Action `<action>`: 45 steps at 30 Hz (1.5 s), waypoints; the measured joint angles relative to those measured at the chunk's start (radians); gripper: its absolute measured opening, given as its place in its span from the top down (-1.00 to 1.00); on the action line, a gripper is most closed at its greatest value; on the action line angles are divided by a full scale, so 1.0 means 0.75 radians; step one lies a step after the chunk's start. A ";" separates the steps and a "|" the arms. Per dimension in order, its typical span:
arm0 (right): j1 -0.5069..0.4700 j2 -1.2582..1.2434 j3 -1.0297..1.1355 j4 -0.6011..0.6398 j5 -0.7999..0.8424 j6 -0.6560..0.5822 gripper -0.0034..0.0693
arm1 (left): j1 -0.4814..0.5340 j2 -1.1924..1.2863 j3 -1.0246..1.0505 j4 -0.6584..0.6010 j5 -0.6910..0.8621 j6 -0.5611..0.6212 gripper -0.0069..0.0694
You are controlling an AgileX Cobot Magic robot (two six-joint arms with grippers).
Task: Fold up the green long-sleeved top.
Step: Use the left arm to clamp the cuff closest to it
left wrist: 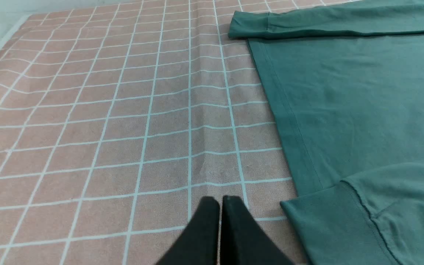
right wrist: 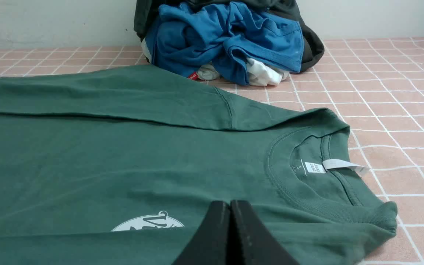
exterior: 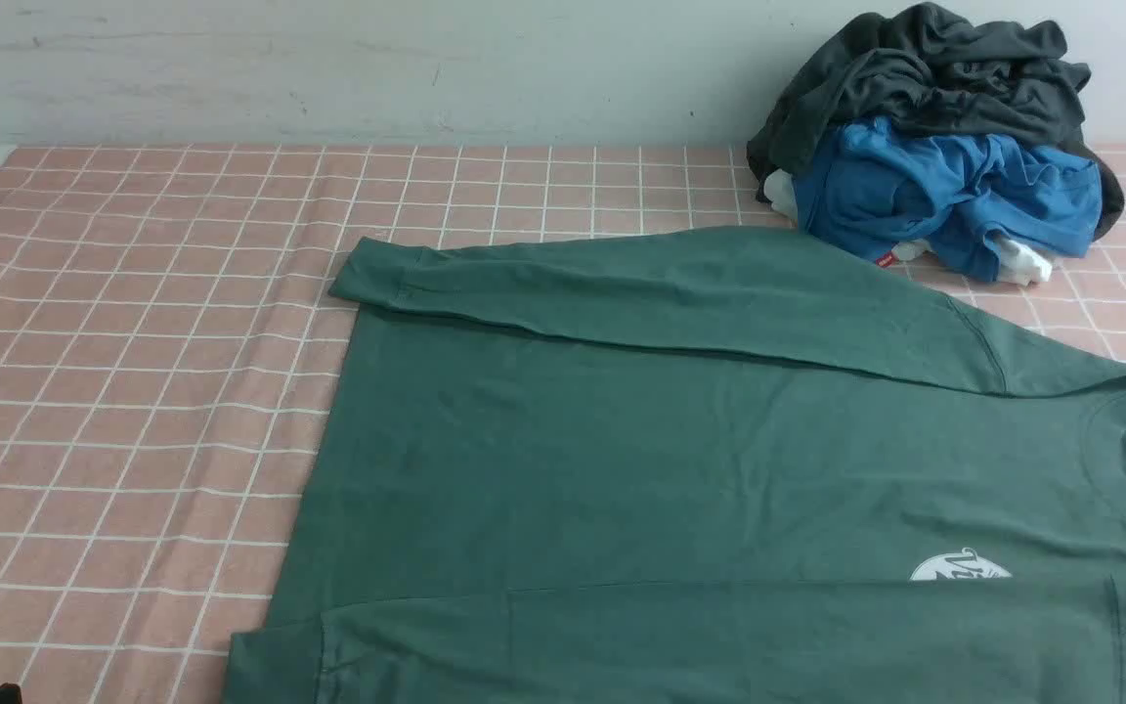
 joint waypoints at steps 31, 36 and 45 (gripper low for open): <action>0.000 0.000 0.000 -0.001 -0.002 0.000 0.94 | 0.000 0.000 0.003 0.000 -0.018 0.000 0.83; 0.000 0.000 0.006 0.001 -0.188 0.000 0.94 | 0.000 0.000 0.008 0.000 -0.207 0.000 0.83; 0.000 0.000 0.006 0.001 -0.941 0.060 0.94 | 0.000 0.000 0.008 -0.008 -1.010 -0.033 0.83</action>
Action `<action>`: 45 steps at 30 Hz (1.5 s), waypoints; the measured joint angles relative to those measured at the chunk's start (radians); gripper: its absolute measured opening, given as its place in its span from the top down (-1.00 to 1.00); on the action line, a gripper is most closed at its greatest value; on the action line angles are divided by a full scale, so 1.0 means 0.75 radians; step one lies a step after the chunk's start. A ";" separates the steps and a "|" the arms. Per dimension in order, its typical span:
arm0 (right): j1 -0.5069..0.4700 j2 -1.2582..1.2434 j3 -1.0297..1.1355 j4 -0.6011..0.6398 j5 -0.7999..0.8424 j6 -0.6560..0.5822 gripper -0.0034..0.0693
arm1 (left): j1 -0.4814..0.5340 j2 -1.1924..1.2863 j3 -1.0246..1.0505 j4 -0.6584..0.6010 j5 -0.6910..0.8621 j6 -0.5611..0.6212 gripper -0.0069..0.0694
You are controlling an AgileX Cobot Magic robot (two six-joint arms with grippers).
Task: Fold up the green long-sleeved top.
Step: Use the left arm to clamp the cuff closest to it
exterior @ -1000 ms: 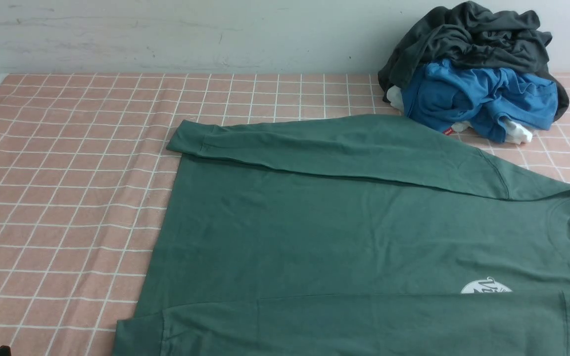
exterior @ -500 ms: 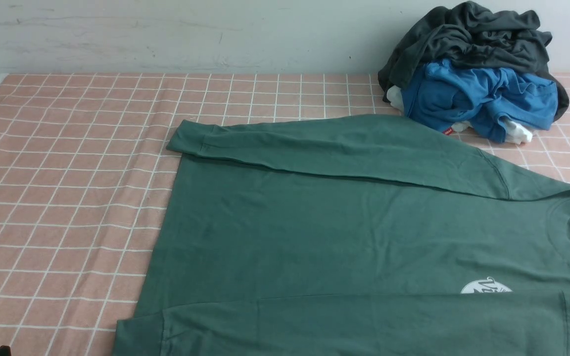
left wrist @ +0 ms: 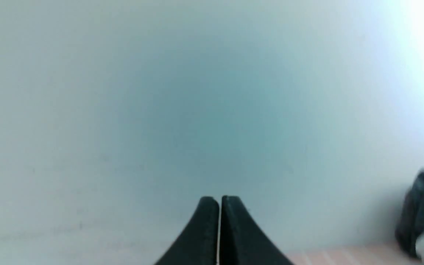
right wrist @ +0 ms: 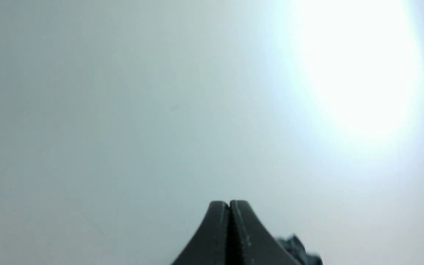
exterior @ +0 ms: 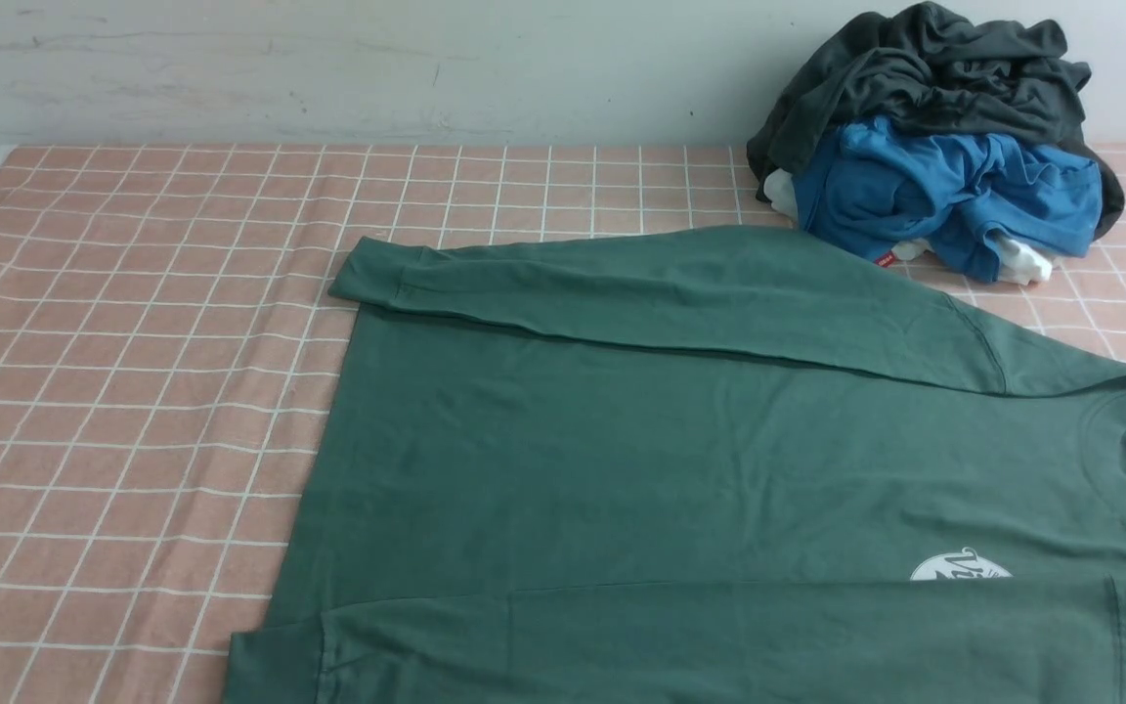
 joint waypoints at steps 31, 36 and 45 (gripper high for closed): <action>0.328 1.357 -0.824 0.280 1.517 -0.464 0.94 | -0.281 1.732 -0.977 -0.370 1.513 0.207 0.65; 0.395 1.473 -0.828 0.305 1.386 -0.505 0.94 | -0.422 1.938 -1.062 -0.146 1.498 -0.115 0.41; 0.404 1.495 -0.829 0.369 1.328 -0.512 0.94 | -0.429 2.184 -1.163 0.038 1.399 -0.382 0.06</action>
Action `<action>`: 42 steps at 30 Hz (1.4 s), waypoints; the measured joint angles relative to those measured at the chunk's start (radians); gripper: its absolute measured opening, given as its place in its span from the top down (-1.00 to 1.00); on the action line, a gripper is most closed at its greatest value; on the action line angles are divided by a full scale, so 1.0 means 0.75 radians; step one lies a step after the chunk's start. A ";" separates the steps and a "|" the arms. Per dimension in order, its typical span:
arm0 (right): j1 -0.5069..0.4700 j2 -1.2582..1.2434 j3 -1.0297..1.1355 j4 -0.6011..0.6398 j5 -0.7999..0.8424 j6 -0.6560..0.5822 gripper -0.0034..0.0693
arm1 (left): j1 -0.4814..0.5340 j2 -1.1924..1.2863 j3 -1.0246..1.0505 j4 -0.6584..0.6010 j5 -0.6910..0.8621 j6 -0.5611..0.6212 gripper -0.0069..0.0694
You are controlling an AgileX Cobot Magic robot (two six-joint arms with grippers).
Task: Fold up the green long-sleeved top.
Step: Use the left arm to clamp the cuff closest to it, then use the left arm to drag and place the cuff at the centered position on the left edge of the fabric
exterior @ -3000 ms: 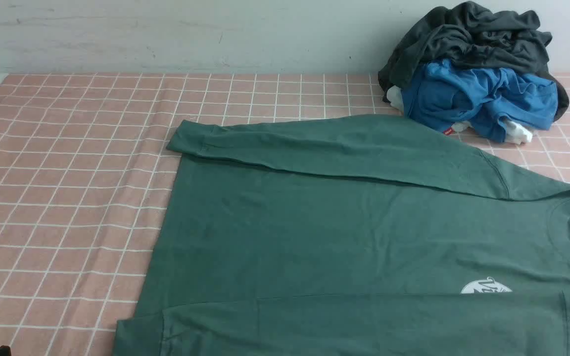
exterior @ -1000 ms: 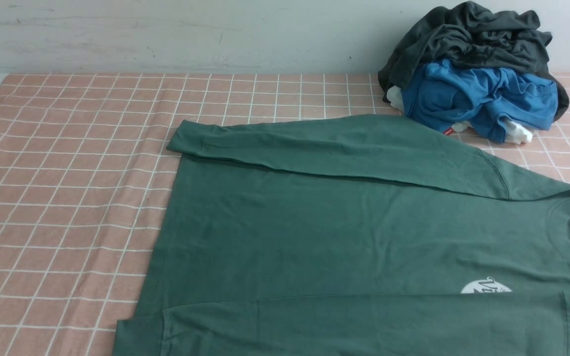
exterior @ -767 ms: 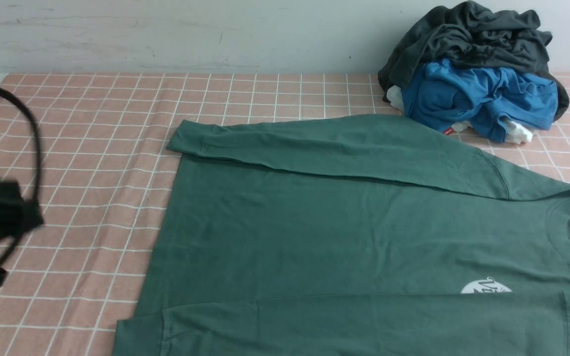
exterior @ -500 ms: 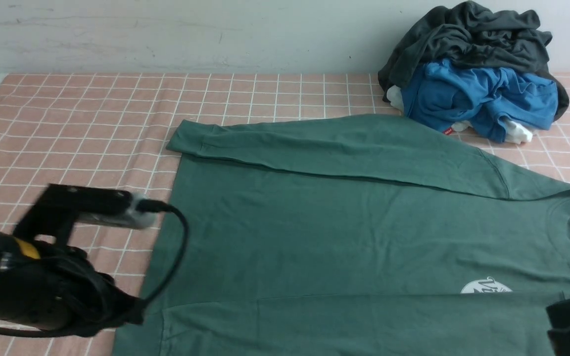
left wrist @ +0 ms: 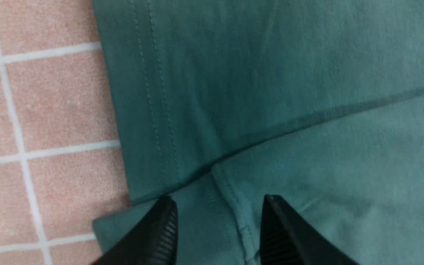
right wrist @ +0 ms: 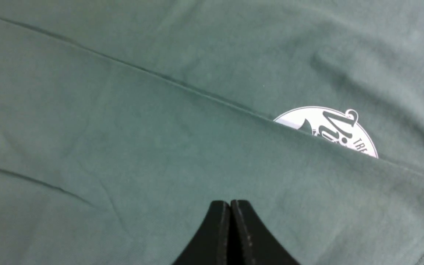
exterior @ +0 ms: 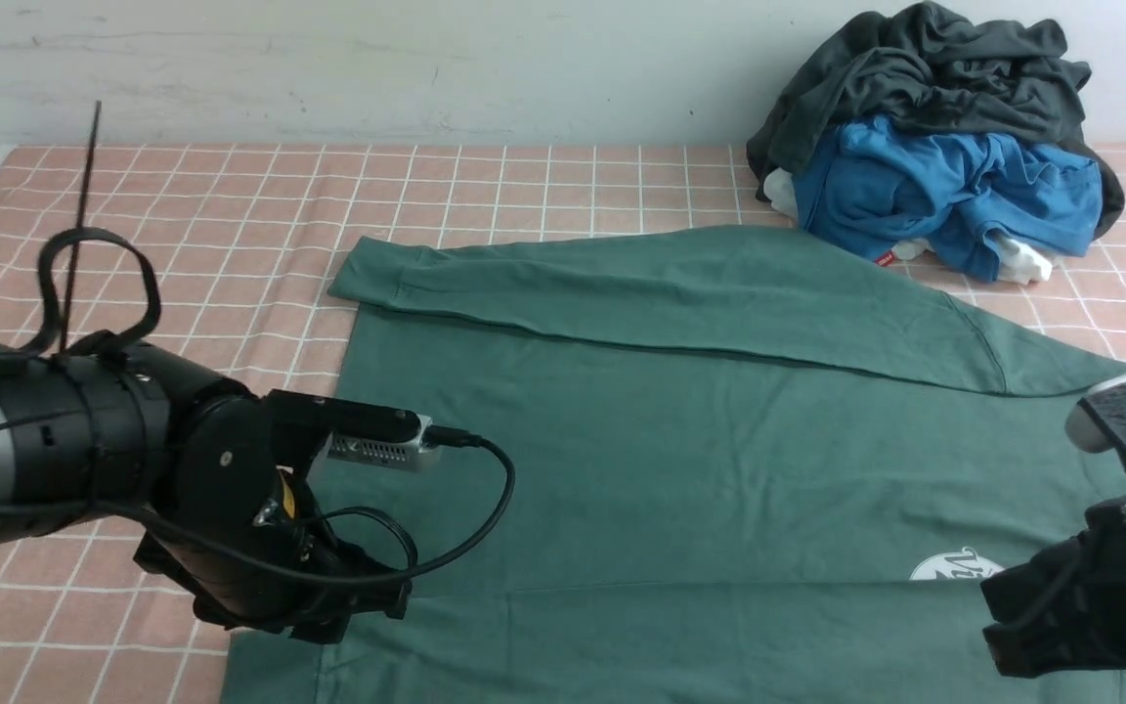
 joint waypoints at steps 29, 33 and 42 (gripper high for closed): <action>0.000 0.000 0.000 0.035 -0.002 -0.022 0.94 | 0.007 0.139 -0.446 0.342 0.102 0.036 0.76; 0.000 0.000 0.000 0.037 0.000 -0.023 0.94 | 0.042 0.322 -0.606 0.346 0.119 0.017 0.64; 0.000 0.000 0.000 0.039 0.004 -0.026 0.94 | 0.092 0.476 -0.980 0.425 0.146 0.026 0.02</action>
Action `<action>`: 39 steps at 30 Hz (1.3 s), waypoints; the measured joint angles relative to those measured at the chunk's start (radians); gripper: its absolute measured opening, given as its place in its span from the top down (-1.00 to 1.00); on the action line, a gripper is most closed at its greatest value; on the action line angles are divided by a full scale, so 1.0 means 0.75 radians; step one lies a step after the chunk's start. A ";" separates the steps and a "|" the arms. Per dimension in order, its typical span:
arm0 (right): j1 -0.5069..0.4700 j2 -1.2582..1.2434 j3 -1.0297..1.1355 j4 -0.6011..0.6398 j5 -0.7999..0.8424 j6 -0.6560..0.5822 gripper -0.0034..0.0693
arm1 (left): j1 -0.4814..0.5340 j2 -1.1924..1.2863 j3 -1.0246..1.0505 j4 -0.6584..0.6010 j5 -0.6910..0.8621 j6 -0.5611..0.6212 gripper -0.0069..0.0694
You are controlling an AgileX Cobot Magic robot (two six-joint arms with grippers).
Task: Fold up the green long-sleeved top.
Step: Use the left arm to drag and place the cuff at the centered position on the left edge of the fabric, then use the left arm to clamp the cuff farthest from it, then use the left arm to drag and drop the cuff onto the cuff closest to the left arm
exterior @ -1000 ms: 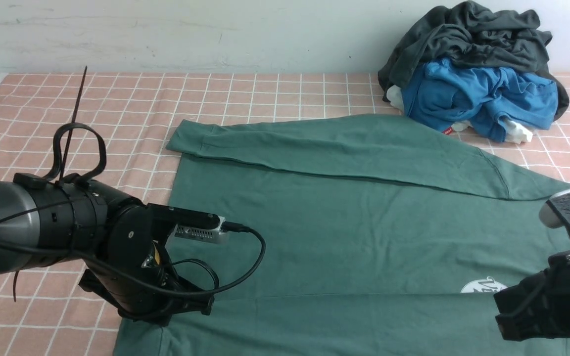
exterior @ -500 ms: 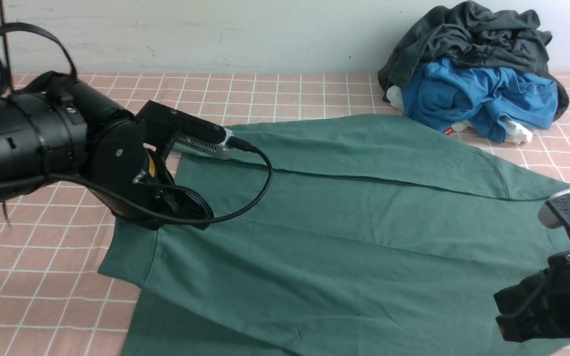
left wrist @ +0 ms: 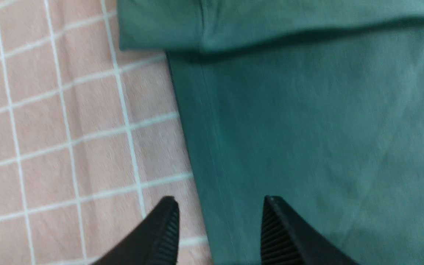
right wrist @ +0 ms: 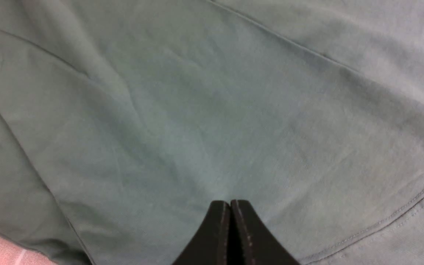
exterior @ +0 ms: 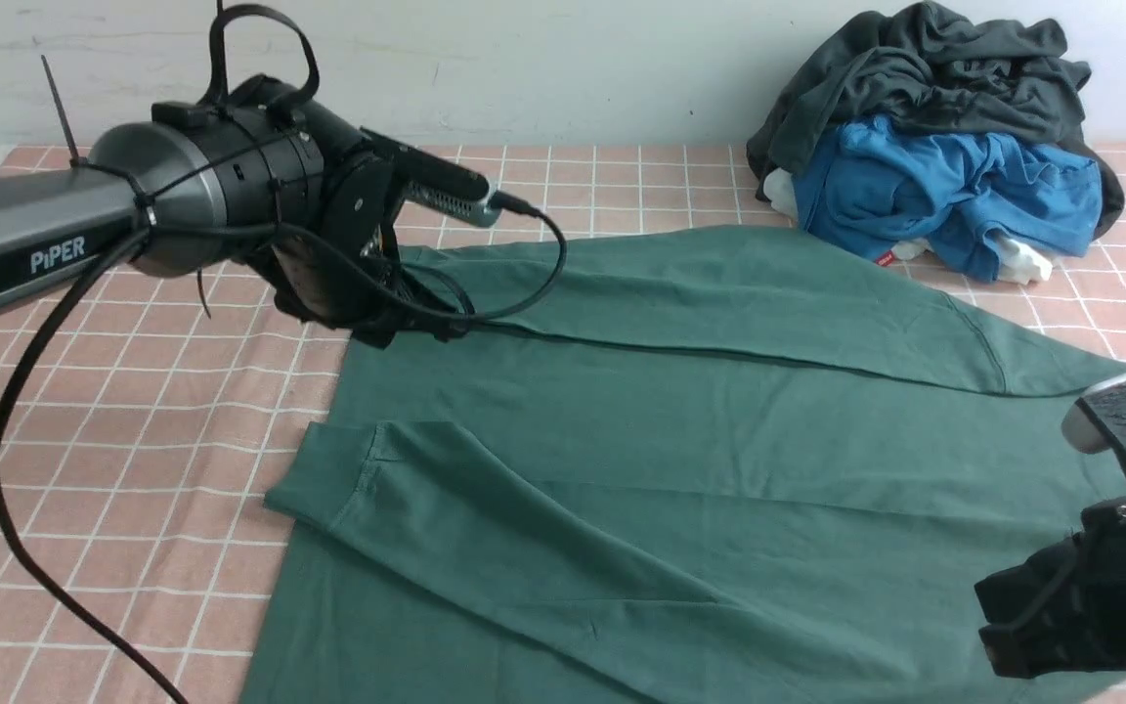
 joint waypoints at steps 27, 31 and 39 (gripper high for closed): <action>0.000 0.000 0.000 -0.004 -0.059 -0.002 0.94 | 0.275 0.674 -0.853 -0.431 0.136 0.194 0.77; 0.000 0.001 0.000 -0.007 -0.059 -0.003 0.94 | 0.275 0.575 -0.853 -0.443 0.317 0.271 0.80; 0.001 0.000 0.000 -0.011 -0.044 -0.006 0.94 | 0.271 0.307 -0.691 -0.461 0.604 0.428 0.80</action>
